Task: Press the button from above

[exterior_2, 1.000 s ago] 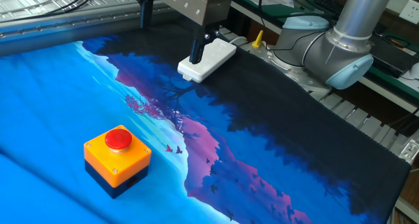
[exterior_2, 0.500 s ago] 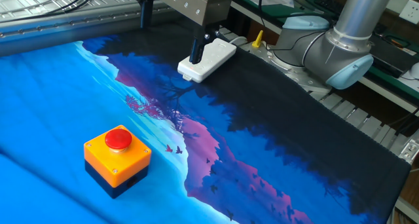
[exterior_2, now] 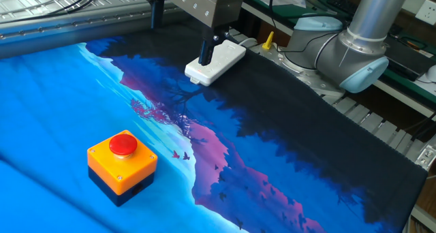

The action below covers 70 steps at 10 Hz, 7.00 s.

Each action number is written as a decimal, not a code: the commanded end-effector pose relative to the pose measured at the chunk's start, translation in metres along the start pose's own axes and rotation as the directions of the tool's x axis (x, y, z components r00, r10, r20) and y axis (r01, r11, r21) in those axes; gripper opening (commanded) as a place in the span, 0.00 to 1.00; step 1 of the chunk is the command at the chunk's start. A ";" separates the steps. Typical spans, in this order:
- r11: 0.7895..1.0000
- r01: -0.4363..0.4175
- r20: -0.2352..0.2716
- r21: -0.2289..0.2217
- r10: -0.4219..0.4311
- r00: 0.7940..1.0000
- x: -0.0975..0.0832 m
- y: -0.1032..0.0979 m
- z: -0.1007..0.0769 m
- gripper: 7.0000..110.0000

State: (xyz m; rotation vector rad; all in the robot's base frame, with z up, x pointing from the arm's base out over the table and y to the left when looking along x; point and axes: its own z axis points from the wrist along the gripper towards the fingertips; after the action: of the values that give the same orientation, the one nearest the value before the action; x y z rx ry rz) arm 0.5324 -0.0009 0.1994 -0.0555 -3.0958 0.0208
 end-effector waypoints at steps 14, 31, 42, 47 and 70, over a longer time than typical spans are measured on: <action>0.999 -0.035 -0.016 0.040 0.036 0.999 0.004 -0.010 -0.001 0.00; 0.998 0.041 0.129 0.050 -0.047 0.991 -0.033 -0.011 -0.003 0.00; 0.990 -0.072 0.113 -0.124 0.086 0.990 -0.031 0.029 -0.004 0.00; 0.967 0.057 0.034 -0.248 -0.050 0.998 -0.005 0.063 -0.009 0.00; 0.972 0.105 0.259 -0.211 -0.048 0.965 -0.060 0.058 -0.015 0.00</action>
State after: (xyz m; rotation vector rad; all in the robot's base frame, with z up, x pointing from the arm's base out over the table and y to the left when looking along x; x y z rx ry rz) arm 0.6032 0.0315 0.2073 0.0153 -3.3765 -0.1918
